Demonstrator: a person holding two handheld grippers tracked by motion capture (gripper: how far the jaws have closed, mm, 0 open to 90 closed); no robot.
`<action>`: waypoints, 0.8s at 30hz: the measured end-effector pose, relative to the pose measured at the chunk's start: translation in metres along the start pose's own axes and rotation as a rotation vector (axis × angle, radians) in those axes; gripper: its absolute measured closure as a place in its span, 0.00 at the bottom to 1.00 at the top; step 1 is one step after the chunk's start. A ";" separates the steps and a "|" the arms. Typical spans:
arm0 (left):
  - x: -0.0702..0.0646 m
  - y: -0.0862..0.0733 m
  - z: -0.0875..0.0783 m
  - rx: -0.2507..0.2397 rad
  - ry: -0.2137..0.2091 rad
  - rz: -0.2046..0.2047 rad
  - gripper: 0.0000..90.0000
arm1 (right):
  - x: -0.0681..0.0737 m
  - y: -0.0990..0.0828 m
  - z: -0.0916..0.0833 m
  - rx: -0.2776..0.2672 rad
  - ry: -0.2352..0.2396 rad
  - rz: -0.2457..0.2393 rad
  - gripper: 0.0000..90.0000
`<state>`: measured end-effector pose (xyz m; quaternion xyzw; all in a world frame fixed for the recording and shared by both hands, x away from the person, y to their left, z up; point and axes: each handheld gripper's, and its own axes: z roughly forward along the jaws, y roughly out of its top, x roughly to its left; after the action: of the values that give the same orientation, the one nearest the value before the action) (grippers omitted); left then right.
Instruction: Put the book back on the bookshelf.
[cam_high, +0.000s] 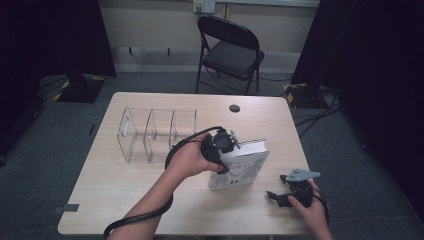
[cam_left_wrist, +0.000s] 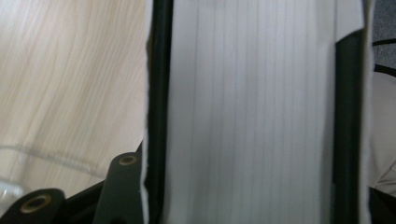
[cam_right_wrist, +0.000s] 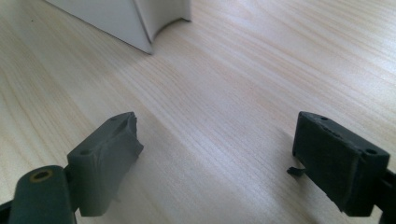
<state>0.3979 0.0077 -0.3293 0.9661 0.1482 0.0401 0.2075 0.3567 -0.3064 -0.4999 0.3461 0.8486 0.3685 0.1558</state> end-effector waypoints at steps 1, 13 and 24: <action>0.001 -0.004 -0.002 0.003 0.003 -0.002 0.57 | 0.000 0.000 0.000 0.000 0.000 0.001 0.15; 0.002 -0.023 -0.013 0.027 0.008 -0.024 0.56 | 0.001 0.000 0.000 0.000 -0.001 0.008 0.15; 0.008 0.000 -0.007 0.045 0.027 -0.017 0.48 | 0.001 0.000 0.000 0.000 -0.002 0.007 0.15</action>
<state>0.4044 0.0130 -0.3231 0.9686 0.1603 0.0481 0.1841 0.3566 -0.3057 -0.4999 0.3495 0.8471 0.3688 0.1555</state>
